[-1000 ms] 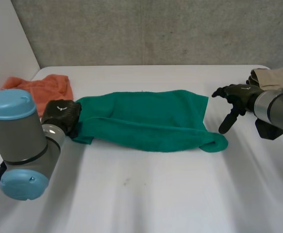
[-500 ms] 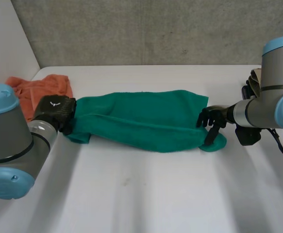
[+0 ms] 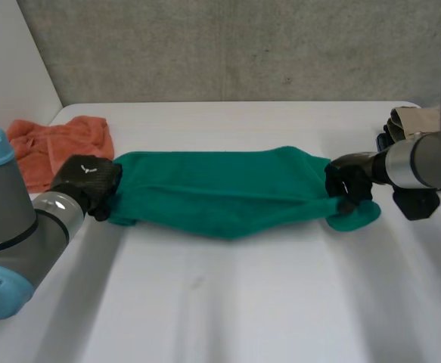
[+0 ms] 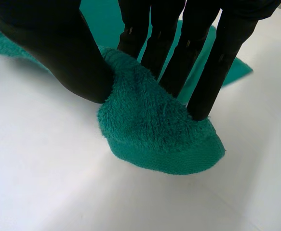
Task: Fold the laundry.
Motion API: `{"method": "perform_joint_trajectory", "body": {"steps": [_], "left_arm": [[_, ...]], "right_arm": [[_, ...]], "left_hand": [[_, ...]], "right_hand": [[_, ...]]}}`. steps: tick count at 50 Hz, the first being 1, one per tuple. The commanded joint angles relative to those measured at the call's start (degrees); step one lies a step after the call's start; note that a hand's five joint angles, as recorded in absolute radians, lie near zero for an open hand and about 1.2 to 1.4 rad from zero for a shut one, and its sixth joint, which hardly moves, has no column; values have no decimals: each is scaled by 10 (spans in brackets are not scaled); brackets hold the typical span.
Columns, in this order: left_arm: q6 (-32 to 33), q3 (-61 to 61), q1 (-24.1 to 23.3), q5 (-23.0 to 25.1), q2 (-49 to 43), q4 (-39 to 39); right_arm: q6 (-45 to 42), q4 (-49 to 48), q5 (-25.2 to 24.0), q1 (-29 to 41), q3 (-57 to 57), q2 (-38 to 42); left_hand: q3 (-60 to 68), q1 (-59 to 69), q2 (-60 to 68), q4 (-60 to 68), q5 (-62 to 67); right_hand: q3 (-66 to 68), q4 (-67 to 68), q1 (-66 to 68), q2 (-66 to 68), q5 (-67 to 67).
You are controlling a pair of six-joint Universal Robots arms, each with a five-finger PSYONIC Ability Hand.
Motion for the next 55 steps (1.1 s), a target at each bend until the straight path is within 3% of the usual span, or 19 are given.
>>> {"method": "perform_joint_trajectory", "body": {"steps": [1, 4, 10, 13, 16, 17, 20, 21, 24, 31, 38, 46, 50, 55], "left_arm": [[55, 10, -4, 17, 4, -83], [84, 31, -1, 15, -30, -101], [133, 145, 5, 7, -95, -73], [133, 238, 1, -1, -104, 0], [124, 317, 0, 4, -92, 123], [121, 340, 2, 4, -80, 208], [108, 368, 0, -6, -58, 320], [101, 375, -2, -21, -48, 363], [89, 375, -5, -32, -43, 369], [78, 304, -3, -44, -50, 294], [56, 183, -13, -47, -59, 279], [43, 81, -48, -51, -168, 272], [47, 78, -59, -65, -216, 232], [47, 90, -70, -85, -211, 148]], "right_arm": [[-257, 17, 7, -4, 127, -56], [-316, -10, 26, 9, 153, -57], [-266, -180, 50, 39, 133, -54], [-213, -342, 80, 53, 79, -60], [-155, -526, 131, 57, 39, -79], [-128, -619, 153, 55, 37, -93], [-91, -757, 168, 54, 46, -112], [-72, -843, 170, 52, 57, -123], [-63, -911, 168, 54, 88, -136], [-56, -887, 118, 58, 152, -130], [-56, -850, 95, 49, 226, -105], [-69, -765, 37, 43, 317, -30], [-106, -717, 42, 34, 325, -3], [-132, -668, 50, 23, 328, -9]], "left_hand": [[119, 132, 114, 114, 149], [119, 132, 114, 114, 149], [119, 132, 114, 114, 149], [119, 132, 114, 114, 149], [119, 132, 114, 114, 149], [119, 132, 114, 114, 149], [119, 132, 114, 114, 149], [119, 132, 114, 114, 149], [119, 132, 114, 114, 149], [119, 132, 114, 114, 149], [119, 132, 114, 114, 149], [119, 132, 114, 114, 149], [119, 132, 114, 114, 149], [119, 132, 114, 114, 149]], "right_hand": [[124, 117, 163, 128, 132], [124, 117, 163, 128, 132], [124, 117, 163, 128, 132], [124, 117, 163, 128, 132], [124, 117, 163, 128, 132], [124, 117, 163, 128, 132], [124, 117, 163, 128, 132], [124, 117, 163, 128, 132], [124, 117, 163, 128, 132], [124, 117, 163, 128, 132], [124, 117, 163, 128, 132], [124, 117, 163, 128, 132], [124, 117, 163, 128, 132], [124, 117, 163, 128, 132]]}}
